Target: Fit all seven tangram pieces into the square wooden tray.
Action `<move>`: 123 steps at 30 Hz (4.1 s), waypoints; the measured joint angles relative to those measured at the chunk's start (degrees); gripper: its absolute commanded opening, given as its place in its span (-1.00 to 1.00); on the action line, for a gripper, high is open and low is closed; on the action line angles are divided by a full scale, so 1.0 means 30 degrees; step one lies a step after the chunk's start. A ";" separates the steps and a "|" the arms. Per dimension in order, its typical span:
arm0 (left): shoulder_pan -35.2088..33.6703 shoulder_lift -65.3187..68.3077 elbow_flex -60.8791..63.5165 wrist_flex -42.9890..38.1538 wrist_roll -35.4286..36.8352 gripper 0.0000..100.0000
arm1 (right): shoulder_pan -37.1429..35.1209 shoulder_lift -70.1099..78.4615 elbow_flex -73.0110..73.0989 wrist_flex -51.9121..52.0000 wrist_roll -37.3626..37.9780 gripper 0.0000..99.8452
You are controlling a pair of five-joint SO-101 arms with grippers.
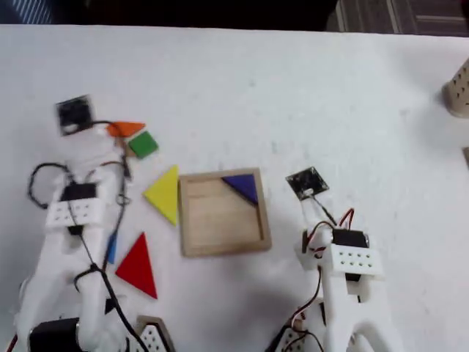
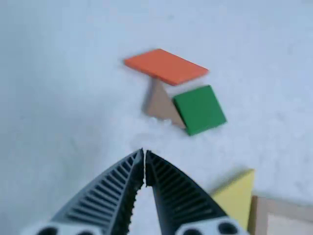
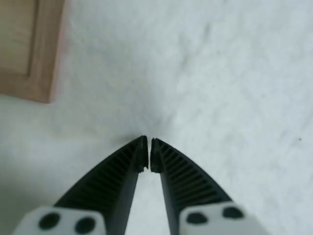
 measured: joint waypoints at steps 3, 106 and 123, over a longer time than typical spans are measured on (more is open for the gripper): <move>-0.2198 0.0000 -0.0029 -0.0029 0.1436 -0.70 | 0.0000 0.0000 0.0000 0.0000 0.0000 -0.96; -0.0234 3.1443 -4.6535 2.3795 0.6623 -0.96 | -0.0996 0.0000 0.0469 0.0000 0.1377 -0.96; 0.0879 2.6667 -3.9619 2.4029 0.4659 -0.93 | -0.0996 0.0000 0.0469 0.0000 0.1377 -0.96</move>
